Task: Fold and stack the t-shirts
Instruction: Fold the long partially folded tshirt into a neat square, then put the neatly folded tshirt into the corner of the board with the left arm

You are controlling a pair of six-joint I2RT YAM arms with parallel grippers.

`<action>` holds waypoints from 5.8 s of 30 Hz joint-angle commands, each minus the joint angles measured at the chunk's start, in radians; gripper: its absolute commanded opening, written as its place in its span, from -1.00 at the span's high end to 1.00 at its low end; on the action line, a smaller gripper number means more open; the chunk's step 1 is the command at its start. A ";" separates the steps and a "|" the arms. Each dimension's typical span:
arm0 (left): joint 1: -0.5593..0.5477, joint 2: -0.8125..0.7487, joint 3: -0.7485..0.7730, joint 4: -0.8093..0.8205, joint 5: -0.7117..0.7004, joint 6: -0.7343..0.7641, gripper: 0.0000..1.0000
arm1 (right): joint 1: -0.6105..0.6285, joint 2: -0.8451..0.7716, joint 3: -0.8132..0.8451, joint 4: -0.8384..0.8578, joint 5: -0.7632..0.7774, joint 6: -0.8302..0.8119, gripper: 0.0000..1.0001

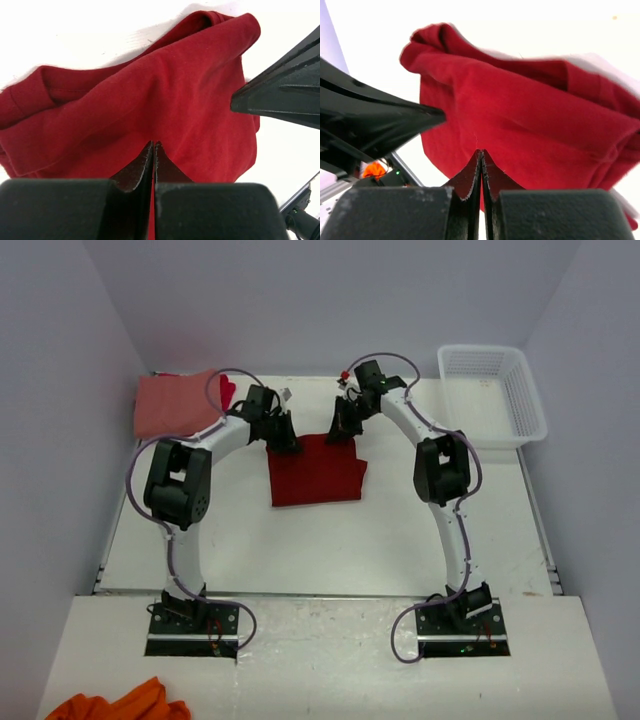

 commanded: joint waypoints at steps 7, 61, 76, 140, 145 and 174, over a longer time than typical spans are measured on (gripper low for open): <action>0.087 0.037 0.041 0.009 -0.038 0.028 1.00 | -0.003 -0.127 -0.320 0.088 0.038 0.074 1.00; 0.233 -0.106 -0.218 -0.060 0.079 0.089 -0.93 | 0.092 -1.452 -1.206 0.141 0.202 -0.007 0.38; 0.114 0.042 -0.193 -0.002 0.057 0.034 -0.88 | 0.089 -1.434 -1.175 0.187 0.166 0.022 0.37; 0.218 -0.006 0.602 -0.195 -0.296 0.683 1.00 | 0.084 -1.490 -1.312 0.134 0.095 0.025 0.73; 0.258 0.111 0.817 -0.249 -0.265 0.703 1.00 | 0.107 -1.454 -1.299 0.115 0.104 0.022 0.74; 0.357 -0.059 0.735 -0.211 -0.265 0.746 1.00 | 0.112 -1.372 -1.325 0.128 0.139 0.015 0.74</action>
